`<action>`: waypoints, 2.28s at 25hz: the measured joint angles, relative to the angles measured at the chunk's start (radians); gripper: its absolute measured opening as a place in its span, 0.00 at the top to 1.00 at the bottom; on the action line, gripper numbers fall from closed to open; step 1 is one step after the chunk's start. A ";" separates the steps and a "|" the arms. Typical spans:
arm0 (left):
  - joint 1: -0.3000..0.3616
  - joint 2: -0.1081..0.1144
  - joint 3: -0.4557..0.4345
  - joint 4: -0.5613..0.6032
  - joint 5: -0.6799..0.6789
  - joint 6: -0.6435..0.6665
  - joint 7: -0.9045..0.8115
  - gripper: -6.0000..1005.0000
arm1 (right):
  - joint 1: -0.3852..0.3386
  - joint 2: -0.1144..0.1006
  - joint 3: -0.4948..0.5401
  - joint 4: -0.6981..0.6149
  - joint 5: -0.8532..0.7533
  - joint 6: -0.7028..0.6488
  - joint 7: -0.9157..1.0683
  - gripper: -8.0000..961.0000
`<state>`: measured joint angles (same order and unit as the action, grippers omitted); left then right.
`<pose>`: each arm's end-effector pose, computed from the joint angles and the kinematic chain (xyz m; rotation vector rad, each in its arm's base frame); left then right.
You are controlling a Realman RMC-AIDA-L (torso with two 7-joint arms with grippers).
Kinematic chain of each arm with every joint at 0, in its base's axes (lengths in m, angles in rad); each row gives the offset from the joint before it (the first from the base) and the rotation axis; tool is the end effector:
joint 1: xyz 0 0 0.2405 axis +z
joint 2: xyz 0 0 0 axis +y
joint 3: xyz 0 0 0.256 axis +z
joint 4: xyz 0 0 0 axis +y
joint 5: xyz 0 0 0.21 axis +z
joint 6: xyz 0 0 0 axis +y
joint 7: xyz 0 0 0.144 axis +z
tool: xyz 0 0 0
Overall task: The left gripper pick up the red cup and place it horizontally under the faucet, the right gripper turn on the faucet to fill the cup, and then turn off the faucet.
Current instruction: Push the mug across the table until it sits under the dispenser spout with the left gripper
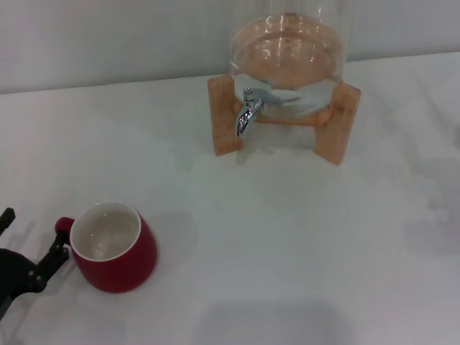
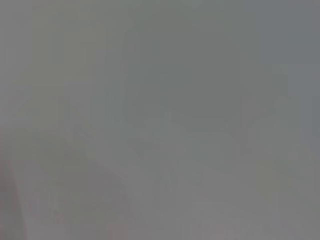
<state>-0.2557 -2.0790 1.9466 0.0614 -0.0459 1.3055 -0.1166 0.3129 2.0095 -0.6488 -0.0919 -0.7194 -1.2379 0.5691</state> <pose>-0.3576 0.2437 -0.0444 -1.9639 -0.3545 -0.5358 0.4061 0.2862 0.0685 -1.3481 0.7434 0.7773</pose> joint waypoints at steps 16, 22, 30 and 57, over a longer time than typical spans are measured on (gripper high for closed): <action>-0.016 0.001 0.000 0.000 0.000 -0.027 0.009 0.12 | 0.000 0.000 -0.002 0.010 0.000 -0.010 0.000 0.09; -0.019 0.001 0.000 0.000 0.007 -0.031 0.009 0.12 | 0.000 0.000 -0.002 0.010 0.000 -0.012 0.000 0.09; -0.019 -0.001 0.000 0.000 0.008 -0.031 0.009 0.12 | 0.000 0.000 -0.002 0.010 0.000 -0.012 0.000 0.09; -0.033 -0.004 0.000 0.006 0.009 -0.065 -0.001 0.24 | 0.000 0.000 -0.002 0.008 0.000 -0.014 0.000 0.09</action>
<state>-0.2885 -2.0830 1.9466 0.0678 -0.0367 1.2401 -0.1177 0.3129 2.0094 -0.6504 -0.0836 -0.7194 -1.2518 0.5691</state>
